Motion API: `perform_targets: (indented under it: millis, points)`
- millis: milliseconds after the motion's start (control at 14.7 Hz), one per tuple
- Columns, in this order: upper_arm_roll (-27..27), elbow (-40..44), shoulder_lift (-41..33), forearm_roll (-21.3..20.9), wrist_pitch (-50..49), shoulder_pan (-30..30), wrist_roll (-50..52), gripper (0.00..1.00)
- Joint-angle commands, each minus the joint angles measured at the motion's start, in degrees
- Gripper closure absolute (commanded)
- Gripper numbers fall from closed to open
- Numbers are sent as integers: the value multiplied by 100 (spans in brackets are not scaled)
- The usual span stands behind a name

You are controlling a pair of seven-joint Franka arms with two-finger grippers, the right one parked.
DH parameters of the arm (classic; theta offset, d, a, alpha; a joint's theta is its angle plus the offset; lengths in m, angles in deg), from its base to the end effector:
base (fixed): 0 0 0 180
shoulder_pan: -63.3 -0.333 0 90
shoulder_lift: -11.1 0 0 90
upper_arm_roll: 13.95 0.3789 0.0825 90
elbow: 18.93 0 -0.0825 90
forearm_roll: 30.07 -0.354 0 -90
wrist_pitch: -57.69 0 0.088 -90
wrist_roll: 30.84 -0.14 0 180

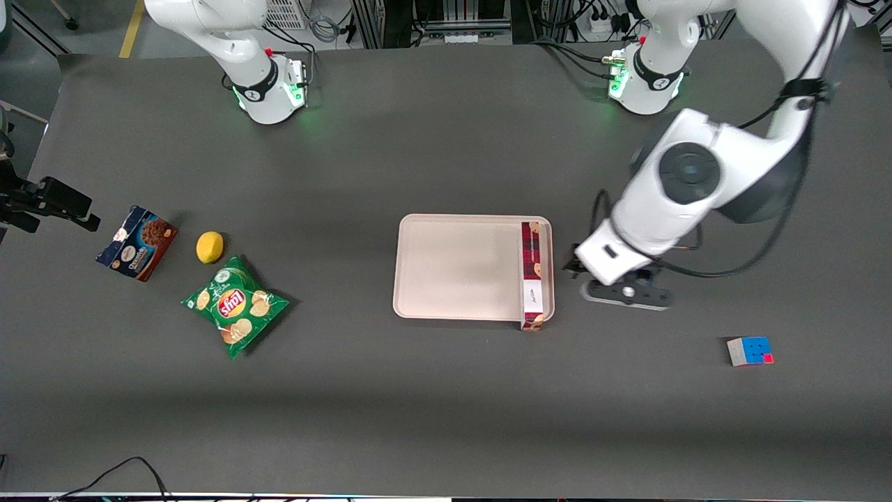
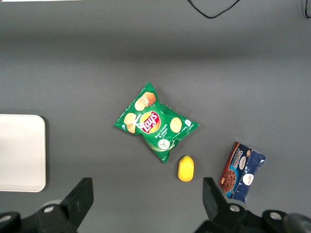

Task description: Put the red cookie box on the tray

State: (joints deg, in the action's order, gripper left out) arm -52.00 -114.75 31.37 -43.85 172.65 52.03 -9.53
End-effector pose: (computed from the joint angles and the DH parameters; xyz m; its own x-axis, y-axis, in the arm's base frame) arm 0.6026 -0.2224 0.4765 0.9864 -0.1531 0.0592 -0.1542 -0.9879 0.0142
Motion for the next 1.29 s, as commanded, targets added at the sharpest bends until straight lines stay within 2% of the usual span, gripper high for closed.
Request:
perform_targets:
  millis: [0,136,340,409,477,545,613,953,1226]
  points:
    - [25,-656,-934,811,-44,-673,-994,0]
    - [157,-928,-1410,1157,-53,-973,-1539,0]
    - [253,-1333,-2060,1193,-123,-1238,-1735,0]
    - [533,-1491,-2306,1193,-132,-1055,-1735,0]
    - [1014,-1536,-2535,1193,-210,-583,-1735,0]
    - [1402,-1441,-2606,1202,-533,-300,-1753,0]
    - [1493,-1196,-2625,1202,-936,-280,-1779,0]
    - [1537,-141,-2748,1343,-2011,-289,-1788,0]
    - [1581,-51,-2660,1281,-2013,-288,-1779,0]
